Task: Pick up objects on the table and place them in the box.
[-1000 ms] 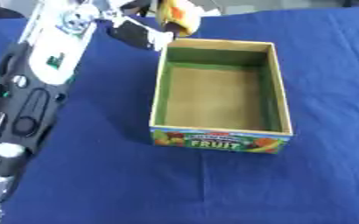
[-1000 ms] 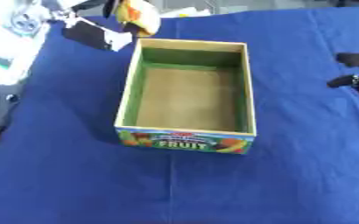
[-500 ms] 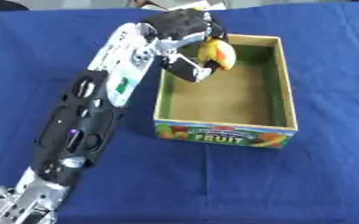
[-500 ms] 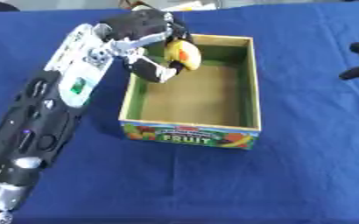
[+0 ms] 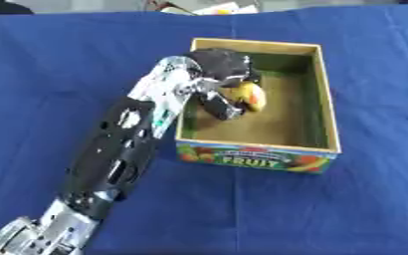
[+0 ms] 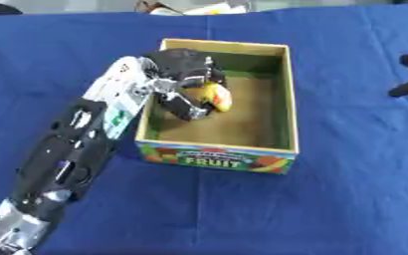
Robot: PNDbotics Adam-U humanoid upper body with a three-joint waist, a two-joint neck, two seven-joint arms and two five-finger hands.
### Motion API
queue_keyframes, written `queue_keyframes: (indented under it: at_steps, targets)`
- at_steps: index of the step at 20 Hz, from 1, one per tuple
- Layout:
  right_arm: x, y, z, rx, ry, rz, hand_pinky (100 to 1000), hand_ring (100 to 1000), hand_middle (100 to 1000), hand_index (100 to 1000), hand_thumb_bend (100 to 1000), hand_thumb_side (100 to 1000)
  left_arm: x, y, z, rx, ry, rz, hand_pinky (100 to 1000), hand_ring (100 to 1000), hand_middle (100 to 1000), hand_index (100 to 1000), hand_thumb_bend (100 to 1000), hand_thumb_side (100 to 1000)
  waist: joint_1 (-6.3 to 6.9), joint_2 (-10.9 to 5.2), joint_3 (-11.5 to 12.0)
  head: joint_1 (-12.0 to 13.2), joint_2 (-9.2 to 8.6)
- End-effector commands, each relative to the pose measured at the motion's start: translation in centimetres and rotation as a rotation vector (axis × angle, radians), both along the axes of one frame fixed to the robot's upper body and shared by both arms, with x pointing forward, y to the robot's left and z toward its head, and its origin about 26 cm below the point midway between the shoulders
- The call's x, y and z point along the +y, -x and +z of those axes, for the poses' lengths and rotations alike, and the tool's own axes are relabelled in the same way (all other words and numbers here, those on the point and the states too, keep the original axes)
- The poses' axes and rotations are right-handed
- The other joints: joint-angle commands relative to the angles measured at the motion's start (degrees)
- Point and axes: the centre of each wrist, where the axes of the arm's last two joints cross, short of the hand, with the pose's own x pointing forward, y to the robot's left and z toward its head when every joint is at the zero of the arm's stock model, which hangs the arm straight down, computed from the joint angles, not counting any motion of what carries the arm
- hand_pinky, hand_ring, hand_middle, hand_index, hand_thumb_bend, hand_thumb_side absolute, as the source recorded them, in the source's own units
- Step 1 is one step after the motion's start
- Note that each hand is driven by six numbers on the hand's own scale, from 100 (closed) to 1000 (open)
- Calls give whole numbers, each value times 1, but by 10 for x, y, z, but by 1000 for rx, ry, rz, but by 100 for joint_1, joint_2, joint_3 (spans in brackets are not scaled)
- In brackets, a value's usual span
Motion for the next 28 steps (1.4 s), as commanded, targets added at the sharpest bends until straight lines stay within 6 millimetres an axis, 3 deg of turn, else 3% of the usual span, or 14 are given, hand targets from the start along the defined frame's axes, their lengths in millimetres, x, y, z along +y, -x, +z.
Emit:
queue_keyframes:
  at_steps: [1, 4, 5, 7, 8, 10, 13, 15, 18, 21, 26, 28]
  targets:
    - [1, 1, 9, -32, 17, 9, 590, 808, 610, 902, 100, 1000, -4, 0, 10, -39, -7, -15, 374, 563, 559, 756, 100, 250, -33, -94, -9, 18, -72]
    - [1, 1, 9, -32, 17, 9, 590, 808, 610, 902, 100, 1000, -4, -1, 9, -41, -9, -15, 377, 565, 560, 761, 100, 251, -33, -93, -11, 20, -74]
    - [2, 1, 9, -32, 16, 10, 590, 808, 610, 902, 100, 1000, -6, -1, 9, -39, -24, -16, 443, 647, 651, 909, 100, 267, -34, -90, -27, 34, -88]
    - [3, 1, 9, -30, 14, 13, 590, 808, 610, 901, 100, 1000, -9, -1, 9, -46, -56, -13, 476, 693, 698, 956, 100, 389, -37, -87, -41, 48, -102]
    - [3, 1, 9, -30, 13, 14, 590, 808, 610, 901, 100, 1000, -10, -1, 9, -54, -68, -12, 476, 693, 698, 956, 100, 389, -38, -87, -43, 52, -105]
    - [3, 1, 9, -28, 12, 16, 590, 809, 610, 901, 100, 1000, -10, 0, 12, -76, -95, -6, 568, 781, 785, 1000, 225, 547, -39, -87, -53, 58, -107]
    - [4, 0, 10, -27, 12, 15, 591, 809, 609, 901, 100, 1000, -10, 1, 15, -114, -134, 2, 600, 811, 821, 1000, 308, 664, -35, -95, -53, 48, -89]
    - [4, 0, 10, -27, 11, 16, 590, 808, 609, 900, 100, 1000, -10, 1, 16, -133, -143, 3, 608, 817, 829, 1000, 313, 704, -33, -105, -48, 38, -86]
    - [3, 0, 11, -26, 8, 16, 590, 807, 609, 900, 100, 1000, -8, 3, 20, -163, -104, -10, 605, 813, 823, 1000, 238, 682, -31, -133, -31, 23, -79]
    - [2, 1, 11, -24, 3, 12, 590, 807, 610, 899, 100, 1000, -5, 8, 32, -203, -17, -37, 592, 791, 800, 1000, 100, 608, -32, -175, -6, -5, -71]
    - [-1, 2, 10, -19, -11, 2, 590, 806, 610, 897, 100, 1000, 13, 21, 61, -302, 190, -59, 583, 763, 775, 975, 100, 585, -49, -251, 79, -115, -33]
    - [-2, 2, 10, -17, -16, -2, 590, 806, 610, 897, 100, 1000, 27, 25, 70, -337, 293, -40, 558, 713, 732, 921, 100, 545, -61, -281, 124, -165, -20]
